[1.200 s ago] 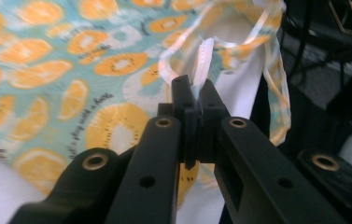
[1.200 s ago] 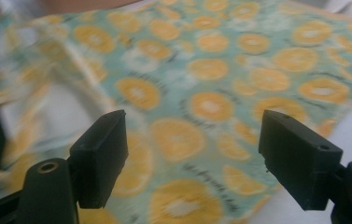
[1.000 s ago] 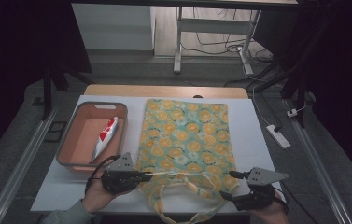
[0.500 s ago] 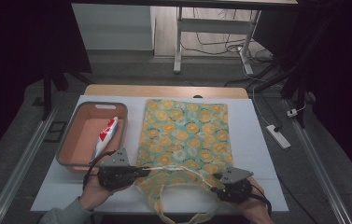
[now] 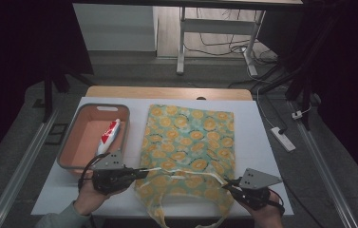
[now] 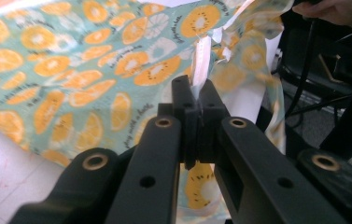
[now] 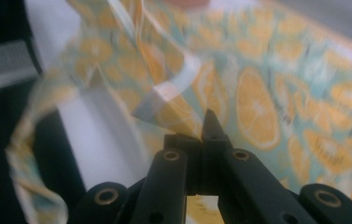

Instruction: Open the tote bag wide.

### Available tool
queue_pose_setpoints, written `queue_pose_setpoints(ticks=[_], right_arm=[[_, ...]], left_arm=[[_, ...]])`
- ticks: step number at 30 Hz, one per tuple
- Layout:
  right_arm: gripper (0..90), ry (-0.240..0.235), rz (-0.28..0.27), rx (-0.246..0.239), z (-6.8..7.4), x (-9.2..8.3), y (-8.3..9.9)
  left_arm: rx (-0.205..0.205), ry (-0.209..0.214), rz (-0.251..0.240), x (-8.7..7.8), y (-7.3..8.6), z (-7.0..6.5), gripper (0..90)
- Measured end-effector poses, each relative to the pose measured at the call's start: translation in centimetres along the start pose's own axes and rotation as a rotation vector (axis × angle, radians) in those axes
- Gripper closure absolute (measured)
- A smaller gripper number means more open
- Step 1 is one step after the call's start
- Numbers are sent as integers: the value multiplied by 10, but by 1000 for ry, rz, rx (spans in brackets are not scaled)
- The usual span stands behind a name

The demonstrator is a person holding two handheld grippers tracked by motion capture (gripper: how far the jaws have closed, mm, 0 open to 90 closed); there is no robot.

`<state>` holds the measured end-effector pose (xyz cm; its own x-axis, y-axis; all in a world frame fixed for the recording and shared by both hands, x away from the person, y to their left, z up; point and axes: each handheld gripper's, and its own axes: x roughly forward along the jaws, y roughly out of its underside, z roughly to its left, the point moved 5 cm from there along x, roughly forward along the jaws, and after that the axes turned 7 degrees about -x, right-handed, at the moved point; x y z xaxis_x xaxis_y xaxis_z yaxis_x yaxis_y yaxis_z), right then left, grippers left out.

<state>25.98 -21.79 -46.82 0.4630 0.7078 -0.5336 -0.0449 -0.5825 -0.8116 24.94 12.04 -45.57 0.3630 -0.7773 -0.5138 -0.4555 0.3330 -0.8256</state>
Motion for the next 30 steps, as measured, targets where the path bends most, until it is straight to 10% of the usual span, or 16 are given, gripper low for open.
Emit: queue_pose_setpoints(ticks=[7, 14, 30], right_arm=[[896, 33, -123, -57, -1, -32, -50], [896, 138, -195, -89, -33, -53, -82], [895, 192, -121, 161, -129, 0, -37]], left_arm=[[68, -4, -86, -24, -33, -12, 883], [110, -24, -153, -34, -75, -10, 883], [-40, -126, -62, 46, -103, 70, 878]])
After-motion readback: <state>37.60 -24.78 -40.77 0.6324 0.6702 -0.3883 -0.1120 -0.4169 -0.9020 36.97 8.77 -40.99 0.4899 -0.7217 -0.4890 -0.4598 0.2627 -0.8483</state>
